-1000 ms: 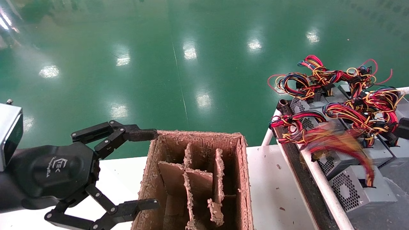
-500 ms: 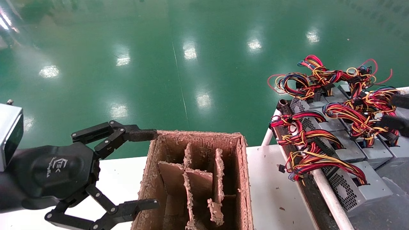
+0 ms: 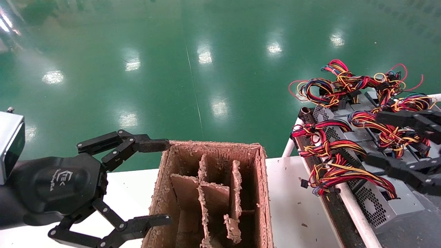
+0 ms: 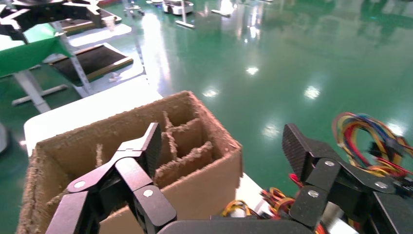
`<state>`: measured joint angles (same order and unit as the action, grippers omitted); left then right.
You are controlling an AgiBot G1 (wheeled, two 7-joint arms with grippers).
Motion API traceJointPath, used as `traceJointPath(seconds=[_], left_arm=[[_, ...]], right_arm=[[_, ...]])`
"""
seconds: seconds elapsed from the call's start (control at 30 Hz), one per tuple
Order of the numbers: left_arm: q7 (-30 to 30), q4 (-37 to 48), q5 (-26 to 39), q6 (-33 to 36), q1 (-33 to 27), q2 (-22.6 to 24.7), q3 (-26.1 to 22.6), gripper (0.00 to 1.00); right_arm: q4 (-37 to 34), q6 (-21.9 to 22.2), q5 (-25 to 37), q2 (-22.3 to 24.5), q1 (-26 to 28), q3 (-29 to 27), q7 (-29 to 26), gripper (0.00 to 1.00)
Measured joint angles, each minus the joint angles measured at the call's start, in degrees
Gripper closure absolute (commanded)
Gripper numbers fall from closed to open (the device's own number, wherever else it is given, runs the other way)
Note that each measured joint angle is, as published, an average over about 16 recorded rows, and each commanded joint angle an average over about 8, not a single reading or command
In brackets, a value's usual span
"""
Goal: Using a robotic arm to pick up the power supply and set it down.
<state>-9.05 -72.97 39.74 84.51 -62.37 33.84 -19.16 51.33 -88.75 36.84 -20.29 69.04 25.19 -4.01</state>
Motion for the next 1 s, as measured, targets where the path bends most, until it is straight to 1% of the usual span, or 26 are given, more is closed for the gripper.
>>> traceJointPath(seconds=[1.0], left_arm=[[0.02, 0.0, -0.03, -0.01, -0.01, -0.01, -0.04, 0.0]], right_arm=[[16.75, 2.3, 3.78, -11.09, -5.62, -6.9, -5.07, 0.0]])
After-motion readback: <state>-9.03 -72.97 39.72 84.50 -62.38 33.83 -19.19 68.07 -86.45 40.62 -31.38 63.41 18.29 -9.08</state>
